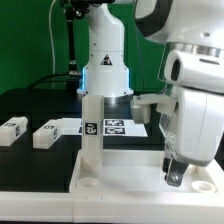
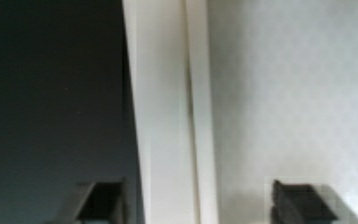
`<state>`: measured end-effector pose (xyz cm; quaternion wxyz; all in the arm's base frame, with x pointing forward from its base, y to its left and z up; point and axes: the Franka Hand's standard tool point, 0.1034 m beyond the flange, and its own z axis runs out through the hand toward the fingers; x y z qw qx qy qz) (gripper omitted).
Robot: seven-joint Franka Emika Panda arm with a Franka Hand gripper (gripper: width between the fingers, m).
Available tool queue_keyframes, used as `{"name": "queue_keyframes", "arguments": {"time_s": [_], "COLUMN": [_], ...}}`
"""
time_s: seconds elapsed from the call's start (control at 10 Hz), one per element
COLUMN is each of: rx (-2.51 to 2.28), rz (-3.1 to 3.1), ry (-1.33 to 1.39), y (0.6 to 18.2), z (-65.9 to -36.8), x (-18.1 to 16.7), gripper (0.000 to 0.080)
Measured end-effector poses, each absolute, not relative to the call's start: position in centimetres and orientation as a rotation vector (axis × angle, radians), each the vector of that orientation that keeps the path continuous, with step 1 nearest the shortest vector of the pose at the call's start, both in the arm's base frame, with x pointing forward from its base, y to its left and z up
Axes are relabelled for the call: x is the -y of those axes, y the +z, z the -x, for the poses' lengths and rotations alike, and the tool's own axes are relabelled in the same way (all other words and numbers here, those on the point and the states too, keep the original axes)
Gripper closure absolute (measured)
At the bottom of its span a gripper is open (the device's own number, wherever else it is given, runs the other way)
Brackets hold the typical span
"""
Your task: Assemble desk
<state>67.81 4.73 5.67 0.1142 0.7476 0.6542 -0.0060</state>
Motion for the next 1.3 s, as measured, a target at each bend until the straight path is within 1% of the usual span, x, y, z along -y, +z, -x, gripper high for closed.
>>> {"name": "queue_keyframes", "arguments": {"time_s": [0.1,0.2,0.3,0.4,0.5,0.7,1.1,1.2,1.3], "rx": [-1.908,-1.897,-1.879,-1.855,-1.832,-1.829,-1.808,-1.728,-1.540], "rz": [-2.188,-2.191,-2.195,-2.209,-2.213,-2.218,-2.236,-2.304,-2.442], "ry": [-0.013,-0.006,0.001,-0.008,-0.006,-0.010,-0.008,0.006,0.011], "y": [6.6,7.6,8.9,10.2,11.2,10.8,10.7,10.7,10.6], "z": [-67.7,-67.7,-67.6,-67.4,-67.5,-67.4,-67.3,-67.3,-67.0], "x": [-4.5,-4.1,-3.2,-1.8,-0.7,-0.7,-0.6,-0.6,0.1], "gripper": [0.0288,0.0194,0.0194,0.0158,0.0152,0.0150,0.0150,0.0150,0.0150]}}
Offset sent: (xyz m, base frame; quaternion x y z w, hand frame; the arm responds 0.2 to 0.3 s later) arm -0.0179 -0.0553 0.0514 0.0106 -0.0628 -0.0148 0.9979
